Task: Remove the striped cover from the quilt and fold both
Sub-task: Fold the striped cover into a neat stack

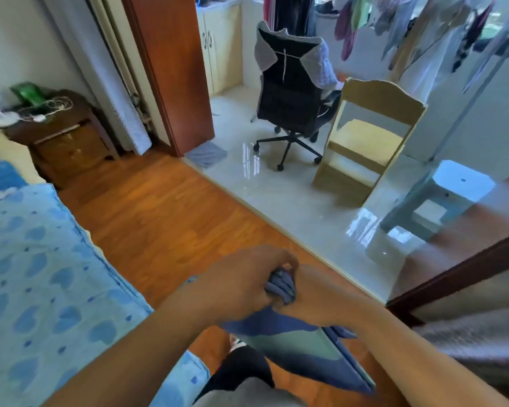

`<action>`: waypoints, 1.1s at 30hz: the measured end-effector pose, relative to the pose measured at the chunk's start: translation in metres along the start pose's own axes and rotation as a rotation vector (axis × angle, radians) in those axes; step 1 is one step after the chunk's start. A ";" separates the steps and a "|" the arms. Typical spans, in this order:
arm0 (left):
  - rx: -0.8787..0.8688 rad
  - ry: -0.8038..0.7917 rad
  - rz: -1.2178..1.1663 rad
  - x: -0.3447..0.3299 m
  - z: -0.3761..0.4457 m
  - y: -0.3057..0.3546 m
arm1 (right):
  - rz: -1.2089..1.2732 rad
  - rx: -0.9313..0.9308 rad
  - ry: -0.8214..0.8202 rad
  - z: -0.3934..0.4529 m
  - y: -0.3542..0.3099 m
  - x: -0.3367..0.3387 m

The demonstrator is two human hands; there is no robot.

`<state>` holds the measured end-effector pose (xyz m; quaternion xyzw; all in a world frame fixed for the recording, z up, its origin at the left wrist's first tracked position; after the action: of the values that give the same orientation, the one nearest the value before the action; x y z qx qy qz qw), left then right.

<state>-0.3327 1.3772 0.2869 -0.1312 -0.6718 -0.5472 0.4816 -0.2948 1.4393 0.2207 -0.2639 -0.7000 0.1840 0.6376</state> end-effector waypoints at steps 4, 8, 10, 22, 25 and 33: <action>-0.014 -0.011 -0.056 0.036 0.060 -0.070 | -0.050 -0.049 -0.013 0.099 0.015 0.002; -0.014 0.131 -0.051 0.108 0.107 -0.145 | 0.021 -0.187 -0.126 0.185 0.062 -0.004; 0.046 0.223 -0.072 0.158 0.127 -0.188 | -0.142 -0.183 -0.151 0.221 0.089 -0.004; 0.705 0.166 0.209 0.291 0.091 -0.602 | -0.275 0.203 0.172 0.611 -0.049 0.027; 0.880 0.182 0.161 0.301 0.060 -0.675 | -0.237 0.349 -0.061 0.697 -0.104 -0.013; 1.332 0.493 0.020 0.391 -0.093 -0.782 | -0.291 0.658 -0.577 0.871 -0.302 -0.158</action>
<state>-1.0320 0.8733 0.1144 0.3126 -0.7338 -0.0296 0.6024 -1.1904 1.1736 0.1705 0.1153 -0.7830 0.3709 0.4858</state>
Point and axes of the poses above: each hand's wrist, its own z-axis towards the middle knuckle, its own x-axis out of the back of the hand, y = z × x, the point moved 10 cm from there along z, towards the middle knuckle, and after that the axes turned 14 degrees about y, right-handed, at the moved point
